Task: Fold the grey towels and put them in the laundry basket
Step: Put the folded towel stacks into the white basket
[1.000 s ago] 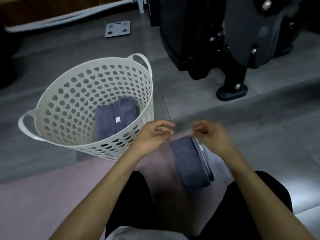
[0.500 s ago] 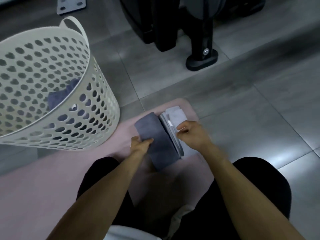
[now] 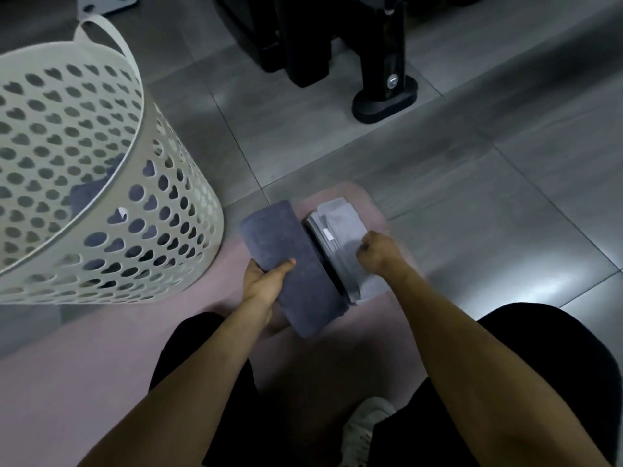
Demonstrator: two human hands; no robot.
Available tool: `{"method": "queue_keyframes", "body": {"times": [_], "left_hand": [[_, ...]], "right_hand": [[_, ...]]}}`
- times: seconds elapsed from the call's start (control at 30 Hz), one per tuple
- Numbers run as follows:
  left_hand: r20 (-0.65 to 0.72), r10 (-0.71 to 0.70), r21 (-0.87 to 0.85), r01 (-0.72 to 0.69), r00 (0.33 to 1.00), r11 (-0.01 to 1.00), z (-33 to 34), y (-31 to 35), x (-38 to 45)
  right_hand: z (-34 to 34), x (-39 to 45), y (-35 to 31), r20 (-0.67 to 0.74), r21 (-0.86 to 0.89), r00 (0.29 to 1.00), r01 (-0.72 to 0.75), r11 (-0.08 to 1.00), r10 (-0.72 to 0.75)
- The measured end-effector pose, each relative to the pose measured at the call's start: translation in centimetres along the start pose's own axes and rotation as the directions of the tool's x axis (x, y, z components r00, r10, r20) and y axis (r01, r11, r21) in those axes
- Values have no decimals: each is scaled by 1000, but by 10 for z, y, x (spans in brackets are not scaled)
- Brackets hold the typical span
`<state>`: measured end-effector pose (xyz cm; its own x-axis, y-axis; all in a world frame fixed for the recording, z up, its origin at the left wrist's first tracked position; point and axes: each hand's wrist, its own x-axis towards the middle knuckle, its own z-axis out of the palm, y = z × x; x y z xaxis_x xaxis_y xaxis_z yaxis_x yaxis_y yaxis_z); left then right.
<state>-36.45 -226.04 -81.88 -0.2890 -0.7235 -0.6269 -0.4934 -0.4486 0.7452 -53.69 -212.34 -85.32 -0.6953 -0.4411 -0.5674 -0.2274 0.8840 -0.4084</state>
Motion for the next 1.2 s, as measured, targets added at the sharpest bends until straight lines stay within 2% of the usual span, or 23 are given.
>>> {"method": "queue_keyframes", "body": {"times": [0.13,0.2,0.37,0.53,0.67,0.8,0.93,1.03,1.2], "left_hand": [[42,32,5,-33,999,999,-12,18,-7],[62,43,26,-45,997,999,-16,25,-8],[99,70,31,-73,993,997,-20,38,-17],[95,127,104,-137,987,985,-15,43,-27],[86,211,148,-222,974,964,-19,61,-42],[100,371,138,-382,923,914,-30,106,-62],[102,515,-33,-514,851,857,-60,166,-97],[54,590,-158,-577,805,801,-100,206,-124],[-9,586,-351,-551,810,757,-189,251,-137]], "right_hand": [[12,19,1,29,49,993,-111,993,110],[18,28,6,66,64,990,-127,990,123],[22,27,3,47,83,990,-134,988,130],[14,7,-13,9,294,990,-139,946,142],[-30,-23,-39,-144,445,986,-15,895,88],[-80,-67,-68,-198,613,980,146,777,-27],[-127,-113,-113,-284,710,946,316,629,-155],[-155,-145,-159,-345,745,907,420,518,-239],[-166,-183,-246,-331,800,879,455,392,-345]]}}
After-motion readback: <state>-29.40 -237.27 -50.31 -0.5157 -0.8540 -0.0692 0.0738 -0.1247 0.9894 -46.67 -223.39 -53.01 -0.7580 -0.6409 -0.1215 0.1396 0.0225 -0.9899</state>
